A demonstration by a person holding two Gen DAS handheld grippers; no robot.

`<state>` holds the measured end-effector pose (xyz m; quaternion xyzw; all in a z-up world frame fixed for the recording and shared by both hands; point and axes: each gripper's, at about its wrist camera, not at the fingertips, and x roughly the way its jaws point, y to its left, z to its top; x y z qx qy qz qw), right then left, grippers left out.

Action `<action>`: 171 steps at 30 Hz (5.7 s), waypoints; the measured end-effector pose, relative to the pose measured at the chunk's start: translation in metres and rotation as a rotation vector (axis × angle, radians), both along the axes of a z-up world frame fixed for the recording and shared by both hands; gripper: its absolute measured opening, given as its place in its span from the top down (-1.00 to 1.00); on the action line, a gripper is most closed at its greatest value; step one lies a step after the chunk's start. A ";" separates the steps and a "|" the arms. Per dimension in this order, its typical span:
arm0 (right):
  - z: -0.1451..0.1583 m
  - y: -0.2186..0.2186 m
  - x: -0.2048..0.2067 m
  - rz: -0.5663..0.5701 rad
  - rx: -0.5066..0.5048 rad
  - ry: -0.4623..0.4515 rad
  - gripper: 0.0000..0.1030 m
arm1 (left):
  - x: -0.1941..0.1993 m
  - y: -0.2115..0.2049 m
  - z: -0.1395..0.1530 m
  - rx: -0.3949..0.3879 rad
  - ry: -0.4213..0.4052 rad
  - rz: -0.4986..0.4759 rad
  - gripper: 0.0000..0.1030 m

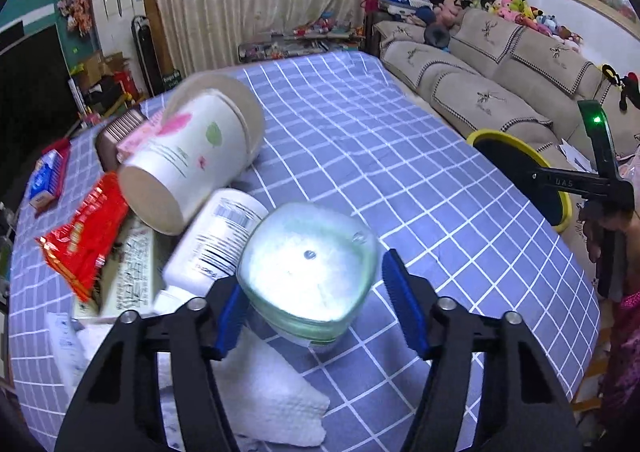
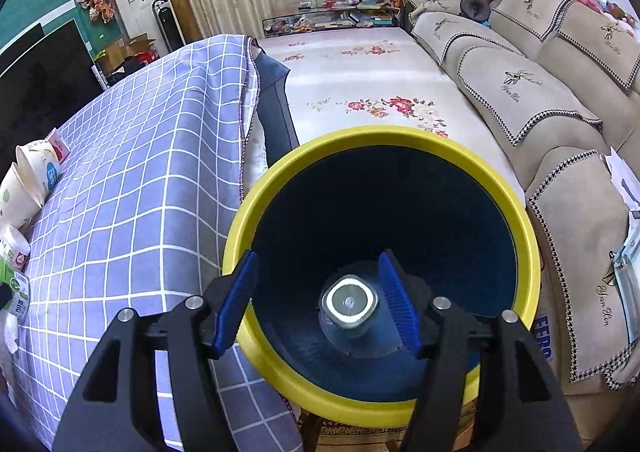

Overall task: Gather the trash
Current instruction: 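Grasp the green-lidded plastic cup with the left gripper, then carry the cup over the yellow bin and open the left gripper, then grasp the white pill bottle with the right gripper, then carry the pill bottle over the yellow bin and open the right gripper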

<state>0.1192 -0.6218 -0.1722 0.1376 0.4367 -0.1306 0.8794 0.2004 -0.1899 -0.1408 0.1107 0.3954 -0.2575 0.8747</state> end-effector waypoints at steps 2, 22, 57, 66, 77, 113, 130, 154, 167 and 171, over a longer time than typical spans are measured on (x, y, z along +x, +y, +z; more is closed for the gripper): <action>-0.001 -0.001 0.001 0.000 0.001 0.000 -0.17 | 0.001 -0.003 -0.004 0.003 0.011 -0.003 -0.02; 0.037 -0.021 -0.058 -0.060 -0.008 -0.122 -0.17 | -0.020 -0.062 0.043 -0.063 0.002 -0.163 -0.01; 0.042 -0.087 -0.125 -0.198 0.018 -0.160 -0.28 | 0.035 -0.336 -0.041 0.126 0.149 -0.418 -0.23; 0.042 -0.073 -0.113 -0.156 0.024 -0.154 -0.30 | 0.018 -0.261 0.012 -0.005 0.077 -0.325 -0.35; 0.047 -0.002 -0.065 0.054 0.041 -0.153 -0.31 | -0.020 -0.075 0.078 -0.104 -0.124 -0.018 -0.59; 0.053 0.295 0.059 0.889 0.014 -0.060 -0.58 | -0.071 0.177 0.072 -0.153 -0.151 0.446 -0.67; 0.035 0.317 0.075 0.950 -0.027 -0.028 -0.58 | -0.064 0.163 0.061 -0.149 -0.125 0.424 -0.67; 0.059 0.138 0.009 0.490 0.036 -0.136 -0.58 | -0.053 0.125 0.056 -0.137 -0.109 0.336 -0.67; -0.003 -0.026 0.001 0.018 -0.008 0.033 -0.58 | -0.045 0.074 0.054 -0.105 -0.092 0.242 -0.67; -0.033 -0.037 0.014 0.014 -0.018 0.144 -0.58 | -0.041 0.062 0.051 -0.093 -0.082 0.219 -0.67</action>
